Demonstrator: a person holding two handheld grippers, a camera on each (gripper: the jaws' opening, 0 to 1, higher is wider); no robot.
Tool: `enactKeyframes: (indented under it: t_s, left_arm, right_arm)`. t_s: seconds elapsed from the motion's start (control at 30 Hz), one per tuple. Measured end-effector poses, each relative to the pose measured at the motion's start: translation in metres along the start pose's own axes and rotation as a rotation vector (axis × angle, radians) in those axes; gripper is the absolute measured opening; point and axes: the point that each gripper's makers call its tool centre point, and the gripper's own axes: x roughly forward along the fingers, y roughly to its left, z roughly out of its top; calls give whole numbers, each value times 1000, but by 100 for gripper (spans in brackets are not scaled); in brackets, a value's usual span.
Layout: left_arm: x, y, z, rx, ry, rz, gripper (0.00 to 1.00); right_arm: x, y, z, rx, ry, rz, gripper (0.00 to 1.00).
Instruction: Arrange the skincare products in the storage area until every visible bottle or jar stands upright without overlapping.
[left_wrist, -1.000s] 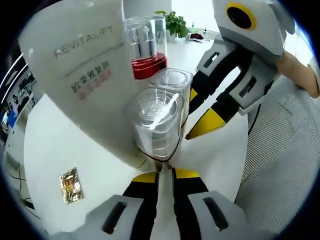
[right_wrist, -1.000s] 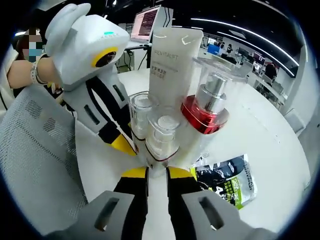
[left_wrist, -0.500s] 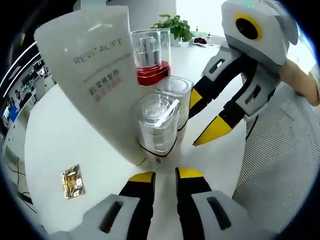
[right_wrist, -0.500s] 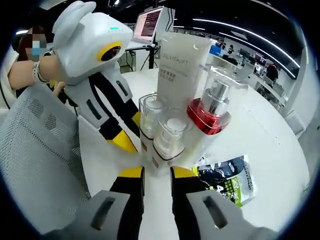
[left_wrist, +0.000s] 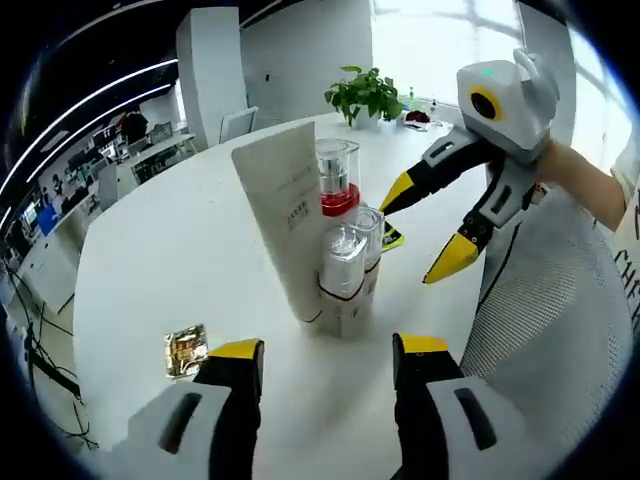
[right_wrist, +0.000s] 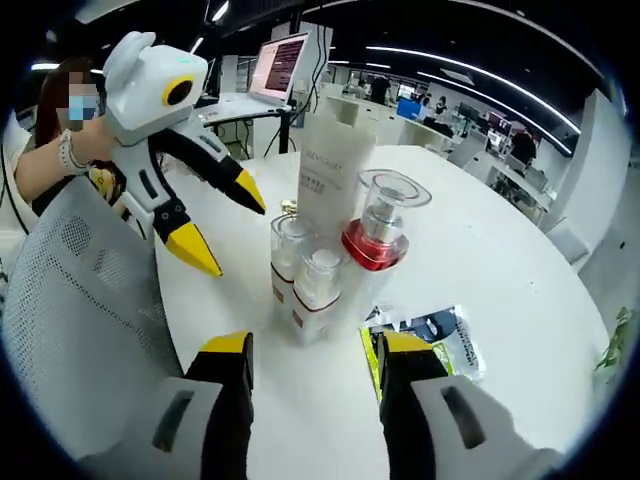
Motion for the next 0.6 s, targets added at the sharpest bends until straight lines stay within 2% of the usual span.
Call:
enactKeyframes:
  t_s: [0.13, 0.3, 0.4, 0.47, 0.6]
  left_arm:
    - [-20, 4, 4, 16, -37, 26, 62]
    - [-35, 8, 2, 34, -71, 39, 76]
    - [-41, 1, 1, 41, -80, 33, 82]
    - [-45, 8, 3, 59, -112, 79, 84]
    - [-56, 3, 4, 52, -138, 71, 87]
  right_arm:
    - [-16, -5, 2, 20, -20, -43, 64]
    - [-32, -8, 10, 31, -59, -89, 76]
    - [-39, -7, 11, 27, -68, -107, 80]
    - [-42, -6, 10, 33, -66, -115, 81]
    - [-49, -2, 8, 48, -70, -119, 83]
